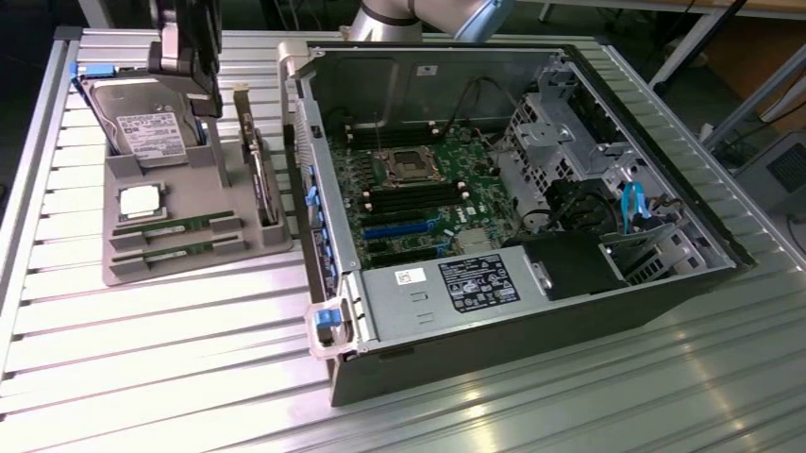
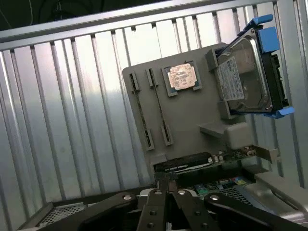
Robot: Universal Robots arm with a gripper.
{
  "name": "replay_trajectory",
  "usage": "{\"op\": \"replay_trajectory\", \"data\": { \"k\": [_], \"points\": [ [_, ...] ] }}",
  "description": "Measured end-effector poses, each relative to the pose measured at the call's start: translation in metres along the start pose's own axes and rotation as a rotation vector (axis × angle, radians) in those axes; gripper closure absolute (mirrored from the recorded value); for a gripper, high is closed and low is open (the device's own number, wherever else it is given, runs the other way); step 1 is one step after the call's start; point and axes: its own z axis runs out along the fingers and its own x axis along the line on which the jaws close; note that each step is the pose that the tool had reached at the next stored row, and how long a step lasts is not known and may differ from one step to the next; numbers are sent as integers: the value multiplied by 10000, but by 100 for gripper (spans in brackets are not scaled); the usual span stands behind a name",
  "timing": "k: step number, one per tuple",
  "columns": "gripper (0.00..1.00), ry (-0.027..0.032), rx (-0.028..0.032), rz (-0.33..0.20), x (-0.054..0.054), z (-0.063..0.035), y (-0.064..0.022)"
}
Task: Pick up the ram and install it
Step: 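Pick up the ram and move it above insertion slot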
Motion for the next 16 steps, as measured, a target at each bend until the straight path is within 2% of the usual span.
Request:
{"op": "replay_trajectory", "data": {
  "k": [2, 3, 5, 6, 7, 8, 9, 10, 12, 16],
  "points": [
    [90, 5, -1, -152, 0, 0, 0],
    [90, 13, -1, -434, 0, 0, 0],
    [89, 13, -2, -434, 0, 0, 0],
    [77, 13, -2, -433, 0, 0, 0],
    [71, 13, -2, -433, 0, 0, 0],
    [71, 13, -2, -434, 1, 0, 0],
    [64, 13, -2, -434, 1, 0, 0],
    [64, 12, -1, -436, 2, 0, 4],
    [64, 13, -2, -434, 19, 6, 106],
    [64, 13, -2, -434, 33, 15, 179]
  ]
}}
